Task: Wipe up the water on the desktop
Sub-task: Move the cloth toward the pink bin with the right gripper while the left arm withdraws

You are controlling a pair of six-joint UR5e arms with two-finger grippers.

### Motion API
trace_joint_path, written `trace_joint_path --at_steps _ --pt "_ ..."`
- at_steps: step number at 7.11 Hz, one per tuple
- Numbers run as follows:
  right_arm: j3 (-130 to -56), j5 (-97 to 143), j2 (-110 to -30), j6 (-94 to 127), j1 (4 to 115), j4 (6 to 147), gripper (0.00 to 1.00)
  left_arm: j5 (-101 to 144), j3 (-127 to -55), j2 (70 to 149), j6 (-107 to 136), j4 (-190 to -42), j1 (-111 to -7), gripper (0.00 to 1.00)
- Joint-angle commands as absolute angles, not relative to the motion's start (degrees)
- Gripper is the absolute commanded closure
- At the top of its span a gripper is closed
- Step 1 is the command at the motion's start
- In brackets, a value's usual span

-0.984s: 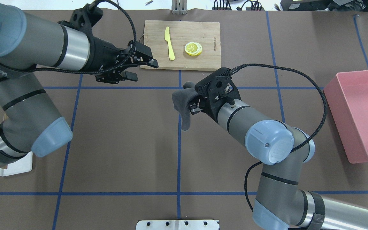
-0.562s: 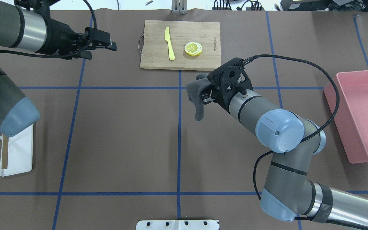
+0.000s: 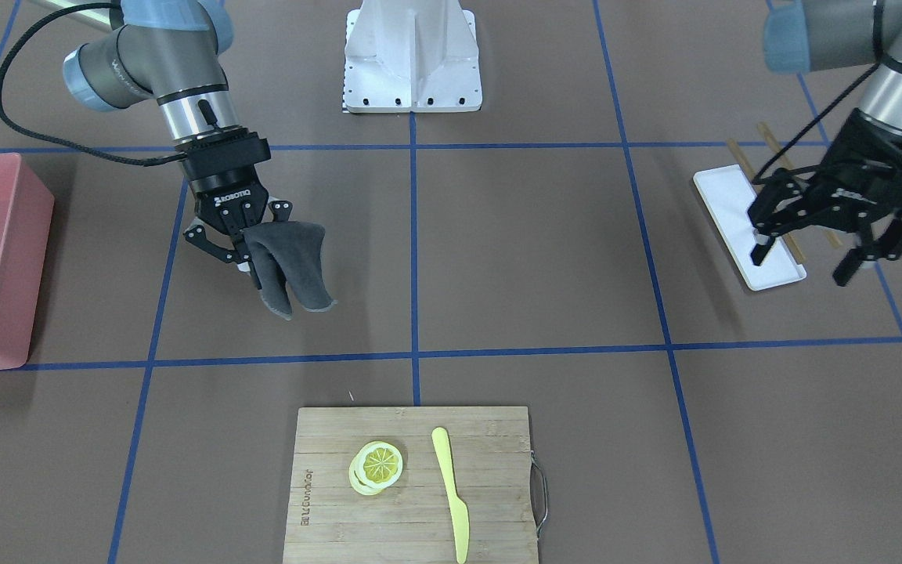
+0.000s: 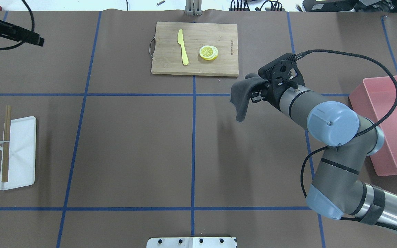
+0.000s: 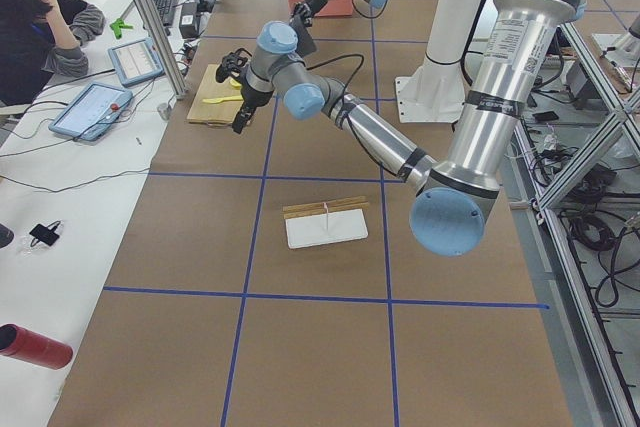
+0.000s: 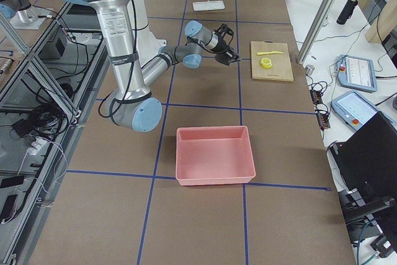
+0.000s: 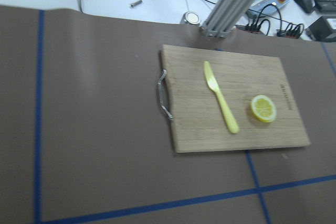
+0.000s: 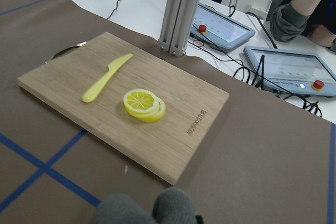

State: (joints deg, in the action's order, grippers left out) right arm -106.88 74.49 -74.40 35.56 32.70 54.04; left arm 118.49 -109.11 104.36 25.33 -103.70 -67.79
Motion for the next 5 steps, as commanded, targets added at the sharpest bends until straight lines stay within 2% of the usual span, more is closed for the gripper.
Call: trace_joint_path --at_steps 1,2,3,4,5 --pt "-106.9 81.9 -79.6 35.6 37.4 56.8 1.00 118.6 -108.6 101.5 5.7 -89.7 -76.9 0.02" --pt "-107.4 85.1 -80.4 35.6 39.1 62.1 1.00 119.3 -106.7 100.2 -2.2 -84.8 -83.2 0.02" --pt "-109.3 85.3 -83.6 35.1 39.8 66.1 1.00 123.7 -100.7 99.9 -10.6 -82.4 -88.8 0.02" --pt "-111.4 86.0 -88.8 34.7 40.5 66.8 1.00 123.8 -94.5 100.2 -16.7 -82.6 -92.6 0.02" --pt "-112.4 86.1 -93.7 34.2 41.1 66.9 1.00 122.5 -91.3 100.3 -16.7 -83.0 -96.7 0.02"
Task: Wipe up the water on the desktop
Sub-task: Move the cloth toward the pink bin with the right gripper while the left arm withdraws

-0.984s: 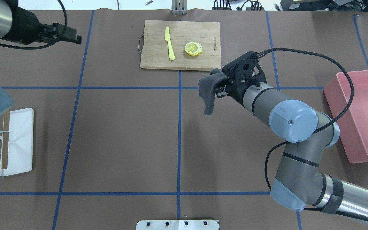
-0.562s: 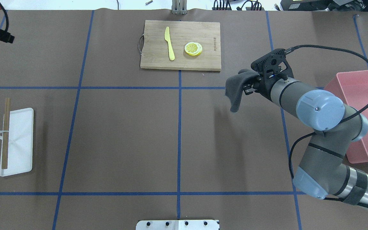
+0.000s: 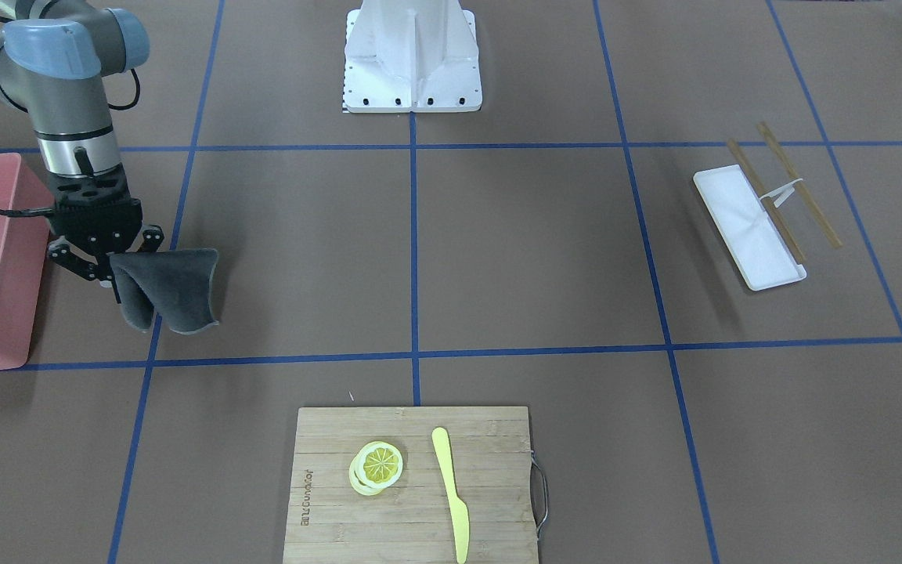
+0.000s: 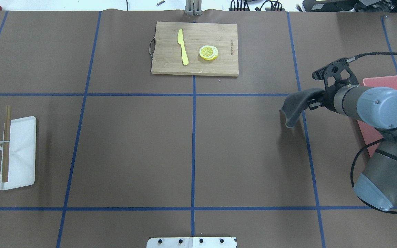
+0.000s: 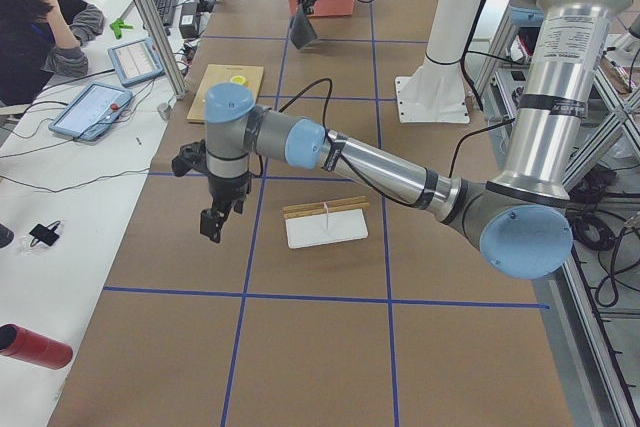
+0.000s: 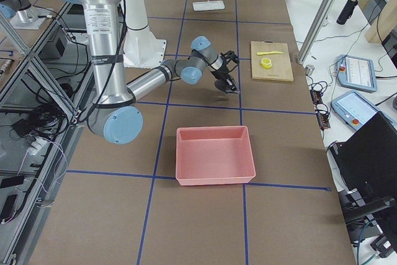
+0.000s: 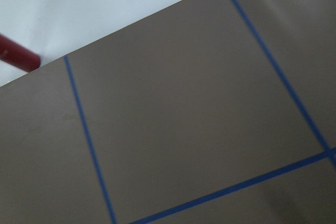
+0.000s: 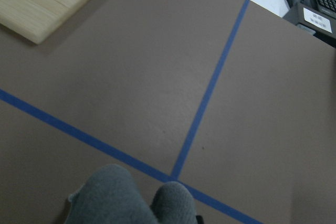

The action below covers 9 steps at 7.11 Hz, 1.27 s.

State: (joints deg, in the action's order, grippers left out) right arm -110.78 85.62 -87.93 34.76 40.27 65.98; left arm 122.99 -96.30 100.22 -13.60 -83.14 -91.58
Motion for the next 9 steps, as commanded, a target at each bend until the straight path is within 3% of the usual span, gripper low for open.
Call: trace_joint_path --at_steps 1,4,5,7,9 --pt "-112.3 86.0 -96.4 33.8 41.0 66.9 1.00 125.0 -91.2 96.8 -16.4 -83.0 -97.9 0.02" --pt "-115.3 86.0 -97.8 34.7 39.9 73.7 1.00 135.5 -91.7 93.8 -6.6 -83.7 -97.9 0.02" --pt "-115.1 86.0 -92.5 38.4 37.5 78.4 1.00 135.5 -91.7 93.8 -6.6 -83.7 -97.9 0.02" --pt "-113.0 84.9 -74.6 50.0 29.8 96.7 1.00 135.5 -91.8 93.8 -6.6 -83.8 -97.8 0.02" --pt "-106.3 83.5 -64.5 59.9 23.9 99.8 1.00 135.5 -91.7 93.9 -6.6 -83.8 -97.8 0.02"
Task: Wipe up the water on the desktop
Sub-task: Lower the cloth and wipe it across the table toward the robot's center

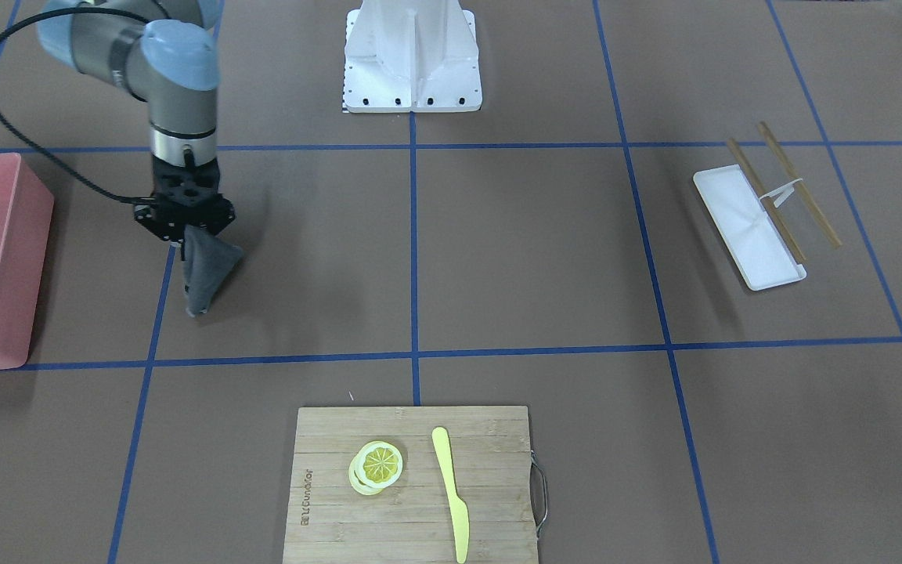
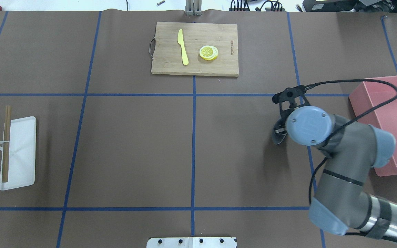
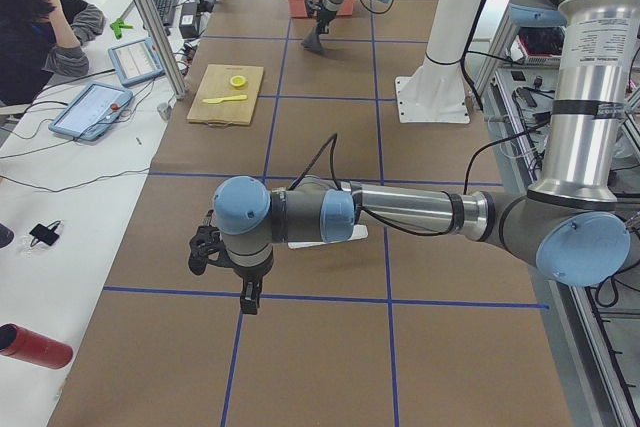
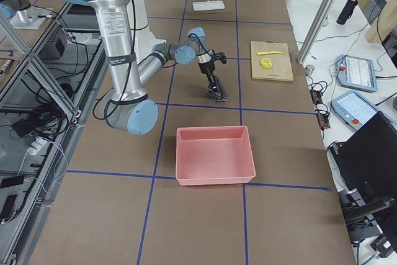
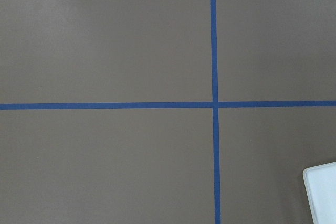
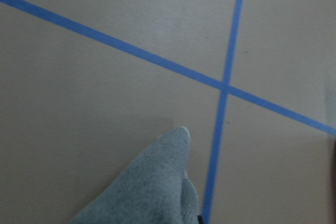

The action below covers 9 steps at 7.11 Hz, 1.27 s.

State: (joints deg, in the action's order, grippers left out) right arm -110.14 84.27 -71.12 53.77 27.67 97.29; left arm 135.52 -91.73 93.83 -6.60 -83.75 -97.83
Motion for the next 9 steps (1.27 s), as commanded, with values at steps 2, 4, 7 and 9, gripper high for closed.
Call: trace_joint_path --at_steps 2,4,7,9 --pt "-101.3 83.5 -55.2 69.6 21.9 99.3 1.00 135.5 -91.6 93.9 -6.6 -83.8 -97.8 0.02" --pt "-92.9 84.0 -50.0 73.4 21.2 82.6 1.00 135.5 -91.6 93.9 -6.6 -83.8 -97.7 0.02" --pt "-92.5 84.2 -51.4 73.1 18.8 81.4 1.00 135.6 -91.5 93.9 -6.6 -83.8 -97.7 0.02" --pt "-99.5 84.4 -55.4 70.3 18.9 100.2 1.00 135.6 -91.5 93.6 -6.7 -83.8 -97.7 0.02"
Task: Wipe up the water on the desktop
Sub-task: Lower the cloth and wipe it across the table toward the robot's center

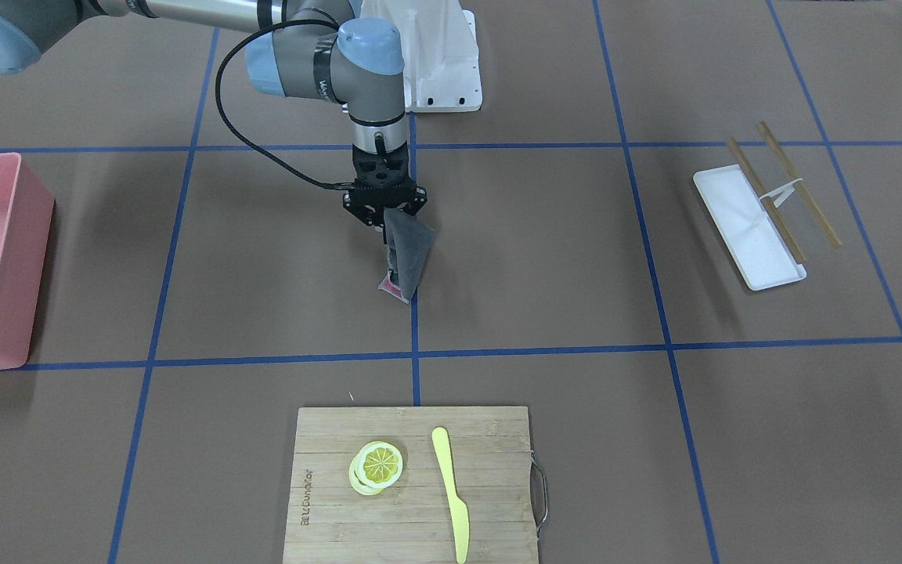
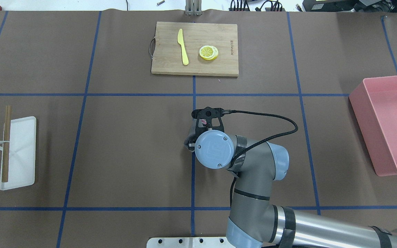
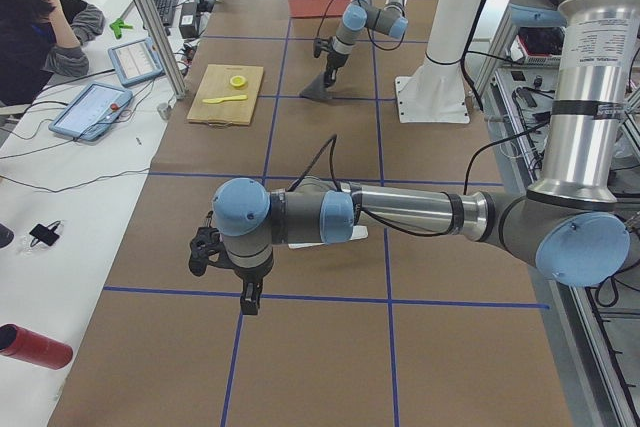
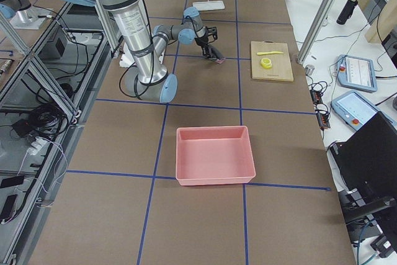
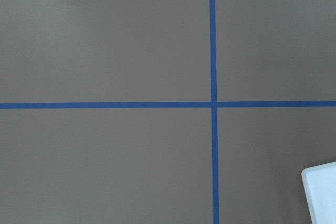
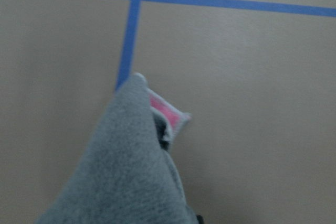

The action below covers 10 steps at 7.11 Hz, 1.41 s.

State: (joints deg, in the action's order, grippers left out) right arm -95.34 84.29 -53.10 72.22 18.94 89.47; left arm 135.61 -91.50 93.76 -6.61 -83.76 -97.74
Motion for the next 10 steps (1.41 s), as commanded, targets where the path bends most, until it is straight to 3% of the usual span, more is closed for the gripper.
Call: trace_joint_path --at_steps 1,4,7,10 --pt "-103.8 84.1 -58.2 67.3 19.5 109.5 1.00 135.6 -91.5 93.6 -6.7 -83.8 -97.7 0.02" --pt "-112.4 84.1 -71.1 57.9 22.0 111.5 1.00 135.6 -91.4 93.6 -6.8 -83.8 -97.6 0.02" --pt "-112.7 83.6 -78.2 54.9 24.1 111.4 1.00 135.6 -91.3 93.5 -6.8 -83.8 -97.6 0.02" --pt "-110.1 83.9 -67.4 57.1 23.2 110.7 1.00 135.6 -91.0 93.5 -6.8 -83.8 -97.6 0.02"
